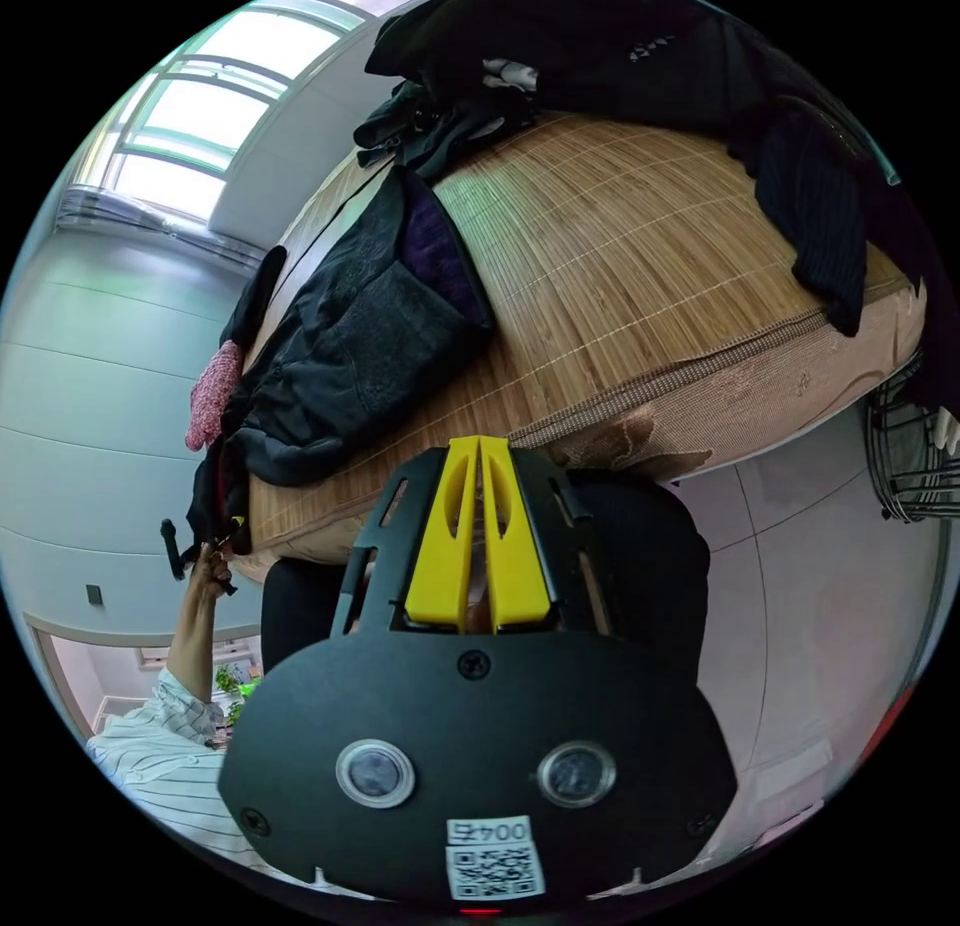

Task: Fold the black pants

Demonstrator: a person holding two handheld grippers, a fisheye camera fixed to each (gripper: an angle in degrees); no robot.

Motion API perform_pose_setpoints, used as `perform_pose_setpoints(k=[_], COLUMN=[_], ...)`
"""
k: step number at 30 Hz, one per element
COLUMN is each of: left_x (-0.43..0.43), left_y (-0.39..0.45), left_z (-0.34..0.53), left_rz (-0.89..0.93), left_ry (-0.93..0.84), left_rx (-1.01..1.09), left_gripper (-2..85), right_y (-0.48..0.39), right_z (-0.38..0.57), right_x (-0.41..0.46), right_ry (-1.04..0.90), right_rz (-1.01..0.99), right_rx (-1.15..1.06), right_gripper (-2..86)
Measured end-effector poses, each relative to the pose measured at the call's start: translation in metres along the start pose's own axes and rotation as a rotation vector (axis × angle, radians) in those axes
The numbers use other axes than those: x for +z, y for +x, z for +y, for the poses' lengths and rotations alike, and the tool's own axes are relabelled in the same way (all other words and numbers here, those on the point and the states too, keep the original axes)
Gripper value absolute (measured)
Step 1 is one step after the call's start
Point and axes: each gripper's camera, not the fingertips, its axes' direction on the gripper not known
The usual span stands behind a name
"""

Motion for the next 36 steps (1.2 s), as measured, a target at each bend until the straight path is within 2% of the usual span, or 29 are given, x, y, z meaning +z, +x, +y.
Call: perform_pose_setpoints(k=[5,10,13,18,24,29,36], left_x=[-0.133,-0.236,-0.265,-0.244,-0.203,-0.217,-0.231], left_y=[-0.054,-0.106,-0.133,-0.16,-0.13,-0.123,-0.099], left_z=[0.037,0.102,0.151,0.205,0.215,0.18,0.08], left_rz=[-0.054,-0.196,-0.173,-0.028,-0.19,-0.223,-0.39], left_ry=[0.239,0.369,0.395,0.328,0.241,0.317,0.425], left_rx=[0.013,0.022,0.01,0.011,0.057,0.003,0.019], left_gripper=[1.3,0.6,0.5,0.5,0.7,1.0,2.1], right_y=[0.006,0.012,0.015,0.016,-0.016,-0.104,-0.136], right_z=[0.001,0.006,0.01,0.015,0.022,0.05,0.043], right_x=[-0.004,-0.007,-0.009,-0.009,-0.001,0.029,0.062], right_ry=[0.004,0.007,0.014,0.022,-0.005,-0.044,-0.056], right_rz=[-0.017,-0.035,-0.047,-0.096,-0.055,-0.015,0.049], right_rx=[0.003,0.013,0.013,-0.025,-0.211,-0.528,-0.51], right_gripper=[-0.7,-0.6,-0.3,2.6,6.5,7.3,5.7])
